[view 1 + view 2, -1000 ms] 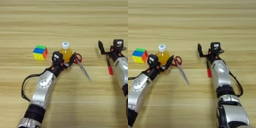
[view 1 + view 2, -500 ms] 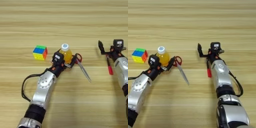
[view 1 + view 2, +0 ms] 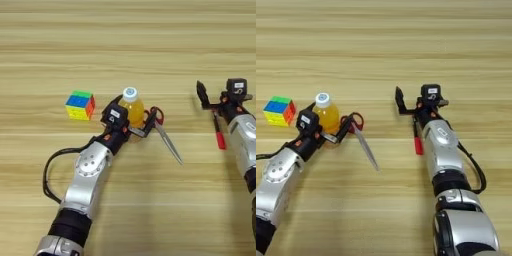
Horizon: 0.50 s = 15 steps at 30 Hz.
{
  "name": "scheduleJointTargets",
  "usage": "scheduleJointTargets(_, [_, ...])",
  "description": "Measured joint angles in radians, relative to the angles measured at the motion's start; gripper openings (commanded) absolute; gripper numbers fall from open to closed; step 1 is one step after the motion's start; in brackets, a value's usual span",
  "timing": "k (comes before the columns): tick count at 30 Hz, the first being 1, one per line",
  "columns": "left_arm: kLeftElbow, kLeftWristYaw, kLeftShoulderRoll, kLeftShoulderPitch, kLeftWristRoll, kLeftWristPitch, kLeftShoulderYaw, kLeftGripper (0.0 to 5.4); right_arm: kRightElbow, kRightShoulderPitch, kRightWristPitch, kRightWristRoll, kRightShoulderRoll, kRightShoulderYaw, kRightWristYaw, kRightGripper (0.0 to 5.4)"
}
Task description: Move the objects on the table
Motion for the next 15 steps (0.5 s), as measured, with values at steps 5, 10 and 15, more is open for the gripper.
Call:
scheduleJointTargets(5, [-0.019, -0.005, 0.005, 0.010, 0.000, 0.000, 0.001, 5.38, 0.000, 0.000, 0.000, 0.000, 0.000, 0.000, 0.000, 5.40])
scheduleJointTargets(10, [-0.039, -0.008, 0.010, 0.014, -0.001, 0.001, 0.002, 5.38, 0.001, 0.000, 0.000, 0.000, 0.000, 0.000, 0.000, 5.40])
scheduleJointTargets(15, [-0.058, -0.011, 0.016, 0.031, -0.002, 0.003, 0.005, 5.38, 0.001, 0.000, 0.000, 0.000, 0.001, 0.000, 0.000, 5.40])
